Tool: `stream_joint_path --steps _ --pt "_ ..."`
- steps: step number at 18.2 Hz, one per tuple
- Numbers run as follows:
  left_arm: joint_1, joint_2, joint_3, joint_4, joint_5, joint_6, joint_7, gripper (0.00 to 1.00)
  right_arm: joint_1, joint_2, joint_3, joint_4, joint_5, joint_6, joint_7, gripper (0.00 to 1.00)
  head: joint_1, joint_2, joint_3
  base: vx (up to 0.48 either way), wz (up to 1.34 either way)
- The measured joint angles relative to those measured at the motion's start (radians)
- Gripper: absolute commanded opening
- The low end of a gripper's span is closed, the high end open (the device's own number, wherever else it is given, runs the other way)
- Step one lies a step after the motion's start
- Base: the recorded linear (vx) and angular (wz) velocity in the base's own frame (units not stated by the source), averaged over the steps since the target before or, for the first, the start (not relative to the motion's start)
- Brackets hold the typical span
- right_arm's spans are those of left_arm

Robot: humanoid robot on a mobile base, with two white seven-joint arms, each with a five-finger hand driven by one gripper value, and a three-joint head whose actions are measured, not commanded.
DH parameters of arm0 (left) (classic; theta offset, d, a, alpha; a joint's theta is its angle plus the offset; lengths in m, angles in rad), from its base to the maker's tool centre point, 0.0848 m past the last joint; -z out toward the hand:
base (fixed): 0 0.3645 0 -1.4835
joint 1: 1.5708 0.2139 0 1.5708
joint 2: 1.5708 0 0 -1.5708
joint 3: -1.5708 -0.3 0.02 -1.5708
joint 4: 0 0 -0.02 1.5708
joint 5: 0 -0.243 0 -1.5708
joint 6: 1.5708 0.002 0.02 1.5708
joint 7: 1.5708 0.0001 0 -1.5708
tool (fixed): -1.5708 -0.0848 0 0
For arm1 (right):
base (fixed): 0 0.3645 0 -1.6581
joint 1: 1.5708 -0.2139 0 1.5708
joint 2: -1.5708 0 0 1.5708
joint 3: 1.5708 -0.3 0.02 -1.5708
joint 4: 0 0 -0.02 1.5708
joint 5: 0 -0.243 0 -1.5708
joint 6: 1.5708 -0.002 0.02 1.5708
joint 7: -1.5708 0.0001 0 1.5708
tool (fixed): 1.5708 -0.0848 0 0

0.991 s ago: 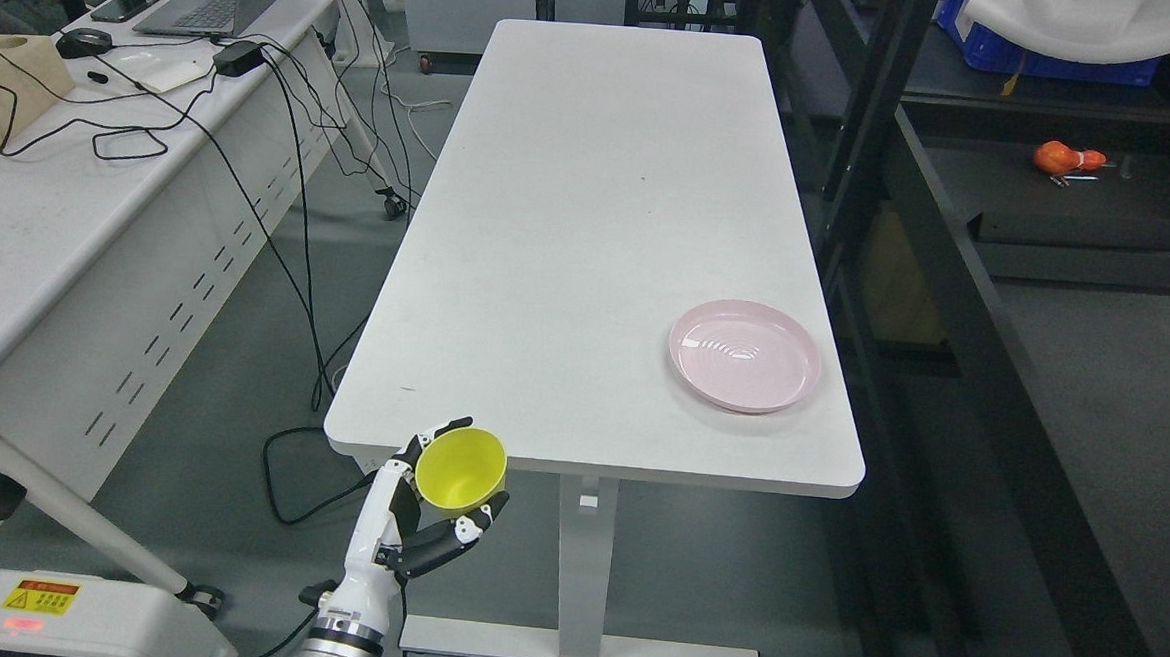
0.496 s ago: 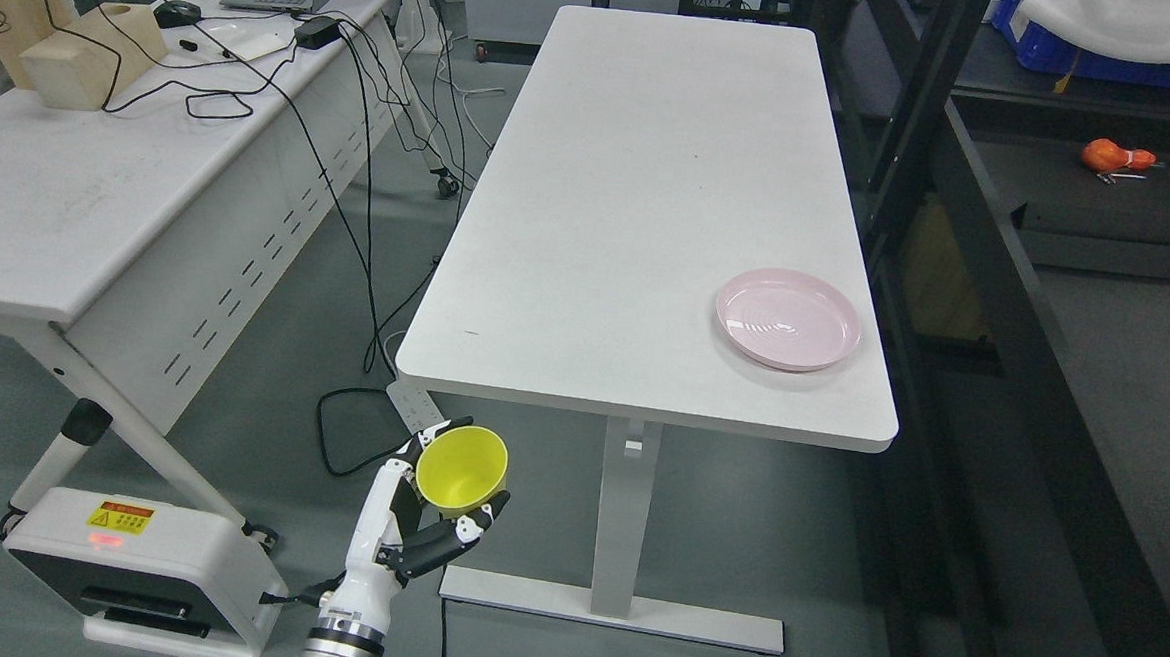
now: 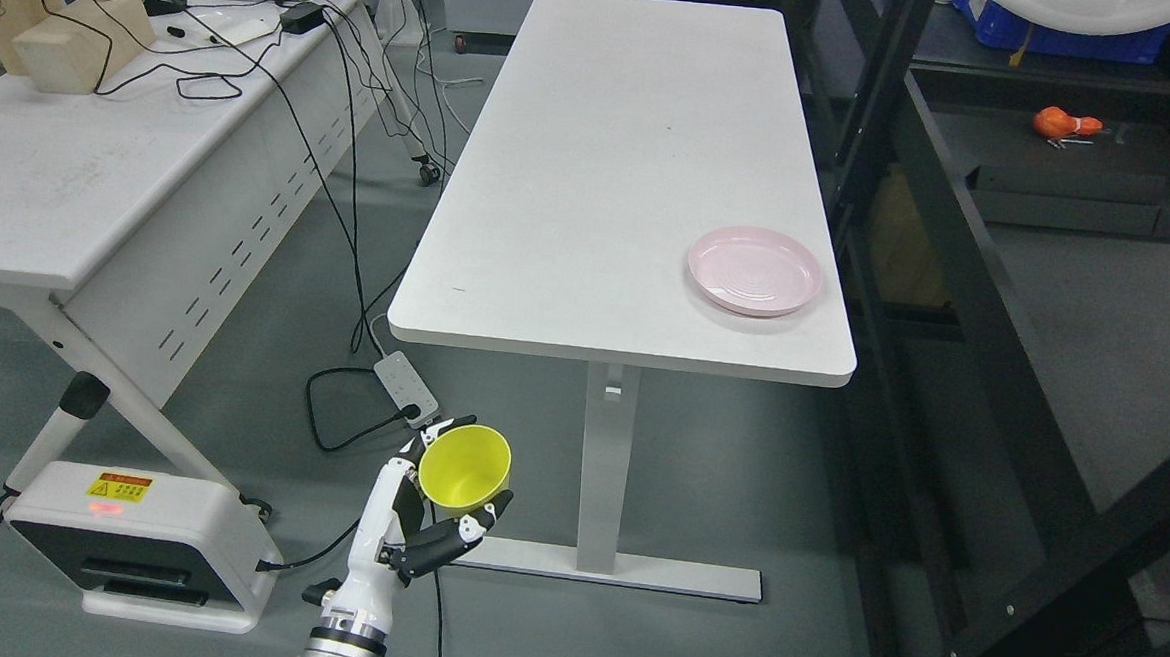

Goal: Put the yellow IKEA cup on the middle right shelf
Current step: 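Carry the yellow cup in the left hand while turning toward the shelves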

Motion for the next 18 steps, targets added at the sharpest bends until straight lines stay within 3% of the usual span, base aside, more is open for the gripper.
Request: stream_joint_path --steps 18 --pt "-0.157 0.000 -0.082 -0.125 0.000 -0.034 -0.006 0.01 0.000 0.000 0.000 0.000 0.000 -0.001 0.000 0.99 0.0000 0.000 0.000 -0.101 -0.31"
